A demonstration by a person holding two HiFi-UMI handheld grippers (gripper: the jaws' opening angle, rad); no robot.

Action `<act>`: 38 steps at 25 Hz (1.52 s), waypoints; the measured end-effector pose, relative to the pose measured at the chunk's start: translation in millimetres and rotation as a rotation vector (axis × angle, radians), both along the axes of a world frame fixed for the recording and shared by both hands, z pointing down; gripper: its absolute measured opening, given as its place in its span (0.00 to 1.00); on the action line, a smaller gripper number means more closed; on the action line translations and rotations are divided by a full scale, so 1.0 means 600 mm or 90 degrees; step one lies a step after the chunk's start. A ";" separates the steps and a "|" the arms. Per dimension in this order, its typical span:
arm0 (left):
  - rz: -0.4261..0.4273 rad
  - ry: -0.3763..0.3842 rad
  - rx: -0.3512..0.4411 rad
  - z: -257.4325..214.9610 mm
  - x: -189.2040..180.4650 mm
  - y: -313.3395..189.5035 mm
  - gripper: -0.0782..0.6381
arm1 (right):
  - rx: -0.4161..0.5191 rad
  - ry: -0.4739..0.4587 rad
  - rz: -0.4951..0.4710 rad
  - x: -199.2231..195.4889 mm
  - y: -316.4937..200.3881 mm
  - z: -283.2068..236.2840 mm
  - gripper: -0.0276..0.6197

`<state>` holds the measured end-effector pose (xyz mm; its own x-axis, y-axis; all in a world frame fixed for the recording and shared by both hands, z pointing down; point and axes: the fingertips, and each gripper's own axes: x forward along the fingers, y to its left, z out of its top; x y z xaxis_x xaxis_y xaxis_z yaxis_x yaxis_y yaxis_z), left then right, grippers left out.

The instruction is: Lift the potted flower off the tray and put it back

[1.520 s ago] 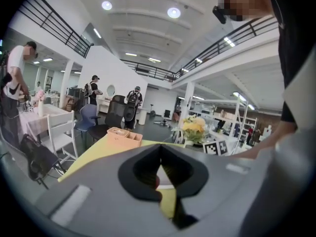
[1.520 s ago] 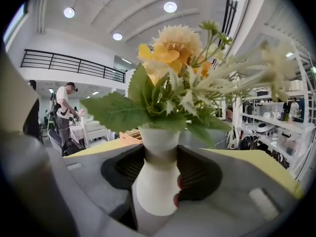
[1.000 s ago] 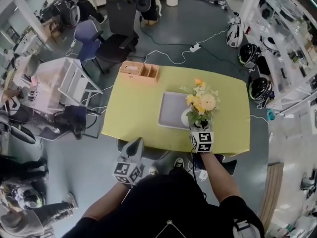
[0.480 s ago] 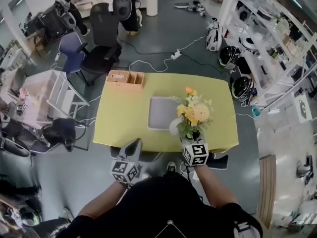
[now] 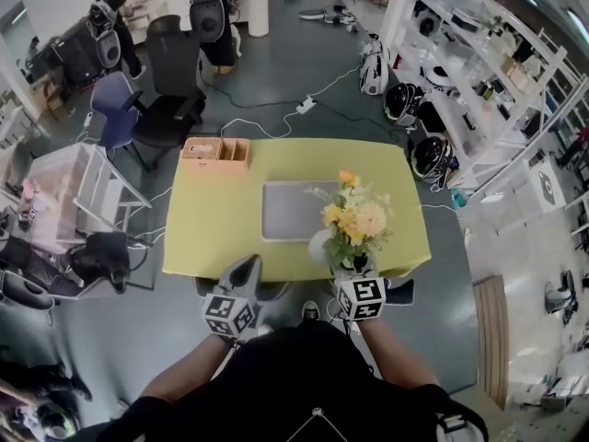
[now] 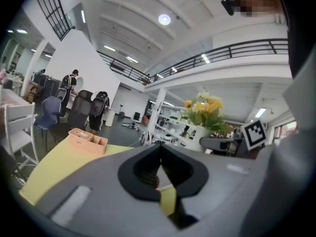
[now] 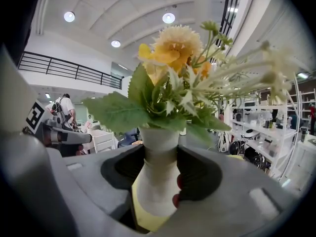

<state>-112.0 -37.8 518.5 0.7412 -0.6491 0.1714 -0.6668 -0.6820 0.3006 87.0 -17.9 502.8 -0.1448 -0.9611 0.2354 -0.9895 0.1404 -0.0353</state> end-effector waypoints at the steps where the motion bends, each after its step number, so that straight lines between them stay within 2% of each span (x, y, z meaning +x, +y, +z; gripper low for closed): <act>1: 0.004 -0.001 0.003 -0.002 0.004 0.001 0.12 | 0.000 -0.001 0.002 0.001 0.005 -0.003 0.36; 23: 0.021 -0.010 0.015 0.003 0.045 -0.015 0.12 | 0.006 0.001 0.018 0.015 0.029 -0.016 0.36; 28: 0.024 -0.036 0.036 0.004 0.054 -0.017 0.12 | 0.003 -0.002 0.019 0.017 0.031 -0.013 0.36; 32: 0.017 0.000 0.018 -0.001 0.063 -0.021 0.12 | 0.005 -0.005 0.021 0.027 0.031 -0.016 0.36; 38: 0.018 -0.010 0.010 0.017 0.066 -0.024 0.12 | 0.004 -0.006 0.027 0.033 0.029 -0.005 0.36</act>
<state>-72.6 -52.4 528.5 0.7563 -0.6312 0.1722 -0.6520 -0.7049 0.2795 107.0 -0.5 499.8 -0.1064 -0.9678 0.2282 -0.9941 0.0991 -0.0433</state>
